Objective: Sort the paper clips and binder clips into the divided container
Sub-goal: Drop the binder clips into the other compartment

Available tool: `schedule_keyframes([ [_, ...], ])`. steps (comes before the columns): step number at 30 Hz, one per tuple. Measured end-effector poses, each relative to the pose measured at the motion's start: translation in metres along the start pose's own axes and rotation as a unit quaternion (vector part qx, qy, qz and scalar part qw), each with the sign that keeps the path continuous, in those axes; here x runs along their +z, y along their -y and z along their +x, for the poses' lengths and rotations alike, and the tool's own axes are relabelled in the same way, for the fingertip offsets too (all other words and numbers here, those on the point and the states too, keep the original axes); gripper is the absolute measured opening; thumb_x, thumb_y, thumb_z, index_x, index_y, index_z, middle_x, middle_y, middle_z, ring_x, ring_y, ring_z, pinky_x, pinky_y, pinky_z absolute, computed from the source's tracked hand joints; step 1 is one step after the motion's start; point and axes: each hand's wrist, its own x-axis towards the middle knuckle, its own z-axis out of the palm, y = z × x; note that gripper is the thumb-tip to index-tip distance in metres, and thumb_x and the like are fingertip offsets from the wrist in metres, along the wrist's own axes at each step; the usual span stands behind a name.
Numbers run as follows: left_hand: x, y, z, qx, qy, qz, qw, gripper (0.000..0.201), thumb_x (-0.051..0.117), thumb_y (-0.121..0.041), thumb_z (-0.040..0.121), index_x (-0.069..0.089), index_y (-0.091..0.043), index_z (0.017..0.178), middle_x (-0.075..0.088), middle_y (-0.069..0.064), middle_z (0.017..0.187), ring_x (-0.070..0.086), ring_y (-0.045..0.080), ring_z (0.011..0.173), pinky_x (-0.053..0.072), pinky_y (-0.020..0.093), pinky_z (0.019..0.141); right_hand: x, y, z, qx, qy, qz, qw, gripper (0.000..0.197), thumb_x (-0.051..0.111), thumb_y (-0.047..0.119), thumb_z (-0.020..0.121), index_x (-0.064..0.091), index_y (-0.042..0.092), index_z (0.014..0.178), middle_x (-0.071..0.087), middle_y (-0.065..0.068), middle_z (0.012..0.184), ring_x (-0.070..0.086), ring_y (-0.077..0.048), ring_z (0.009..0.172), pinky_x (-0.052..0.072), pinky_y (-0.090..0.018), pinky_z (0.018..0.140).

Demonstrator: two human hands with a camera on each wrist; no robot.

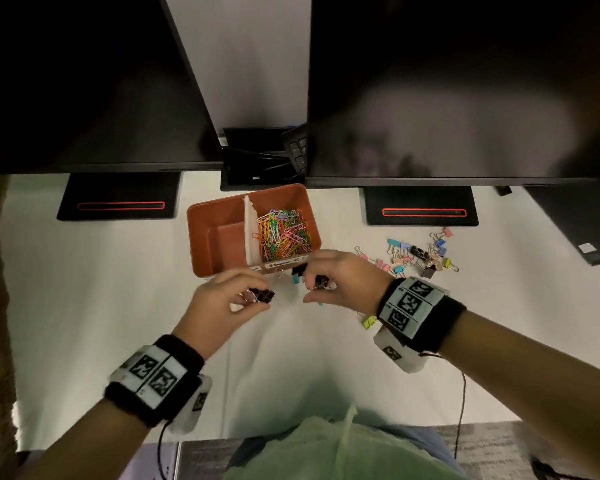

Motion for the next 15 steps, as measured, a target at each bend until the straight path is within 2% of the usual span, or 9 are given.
schedule_keyframes([
  [3, -0.043, 0.000, 0.004, -0.016, -0.088, 0.021, 0.996, 0.027, 0.077, -0.011, 0.069, 0.069, -0.020, 0.093, 0.060, -0.016, 0.101, 0.060, 0.006, 0.078, 0.050, 0.009, 0.075, -0.007, 0.031, 0.039, -0.056, -0.036, 0.020, 0.998, 0.018, 0.070, 0.023, 0.080, 0.060, 0.008, 0.082, 0.059, -0.001, 0.090, 0.052, -0.009, 0.080, 0.041, -0.011, 0.069],
  [5, -0.062, 0.006, 0.014, -0.047, -0.118, 0.030, 0.992, 0.031, 0.077, -0.007, 0.069, 0.067, -0.023, 0.094, 0.060, -0.014, 0.100, 0.058, 0.003, 0.078, 0.050, 0.010, 0.077, -0.006, 0.048, 0.069, -0.060, -0.057, 0.035, 0.996, 0.018, 0.070, 0.022, 0.081, 0.059, 0.008, 0.084, 0.057, 0.001, 0.088, 0.051, -0.009, 0.080, 0.038, -0.008, 0.067],
  [7, -0.072, 0.015, 0.025, -0.093, -0.105, 0.012, 0.990, 0.040, 0.075, -0.003, 0.070, 0.064, -0.026, 0.100, 0.061, -0.008, 0.102, 0.059, 0.002, 0.082, 0.053, 0.017, 0.080, -0.002, 0.062, 0.096, -0.029, -0.070, 0.048, 0.996, 0.020, 0.067, 0.026, 0.083, 0.055, 0.012, 0.089, 0.055, 0.004, 0.089, 0.052, -0.010, 0.080, 0.040, -0.013, 0.069],
  [9, -0.075, 0.021, 0.033, -0.147, -0.064, -0.021, 0.987, 0.053, 0.073, 0.001, 0.071, 0.058, -0.024, 0.116, 0.060, 0.000, 0.114, 0.062, 0.009, 0.090, 0.055, 0.029, 0.084, 0.002, 0.067, 0.113, 0.008, -0.062, 0.057, 0.996, 0.024, 0.063, 0.032, 0.085, 0.050, 0.015, 0.095, 0.060, 0.000, 0.095, 0.057, -0.014, 0.084, 0.048, -0.025, 0.076],
  [10, -0.076, 0.022, 0.035, -0.164, -0.046, -0.019, 0.985, 0.060, 0.072, 0.003, 0.072, 0.054, -0.023, 0.122, 0.058, 0.002, 0.120, 0.063, 0.013, 0.093, 0.054, 0.028, 0.083, 0.003, 0.068, 0.117, 0.024, -0.054, 0.063, 0.996, 0.025, 0.060, 0.035, 0.087, 0.048, 0.016, 0.098, 0.062, -0.003, 0.099, 0.060, -0.016, 0.087, 0.052, -0.031, 0.079],
  [12, -0.077, 0.020, 0.036, -0.166, -0.034, 0.008, 0.985, 0.064, 0.071, 0.003, 0.072, 0.050, -0.023, 0.127, 0.053, 0.002, 0.123, 0.062, 0.015, 0.095, 0.050, 0.020, 0.078, -0.001, 0.065, 0.115, 0.041, -0.056, 0.078, 0.995, 0.024, 0.053, 0.039, 0.090, 0.046, 0.019, 0.103, 0.063, -0.004, 0.104, 0.064, -0.018, 0.089, 0.056, -0.036, 0.080],
  [15, -0.070, 0.003, 0.029, -0.113, -0.051, 0.013, 0.992, 0.052, 0.073, -0.004, 0.073, 0.057, -0.024, 0.118, 0.054, -0.006, 0.114, 0.062, 0.007, 0.092, 0.050, 0.014, 0.075, -0.015, 0.045, 0.093, 0.054, -0.104, 0.072, 0.990, 0.017, 0.047, 0.038, 0.093, 0.049, 0.024, 0.102, 0.063, 0.002, 0.101, 0.064, -0.014, 0.086, 0.057, -0.034, 0.077],
])
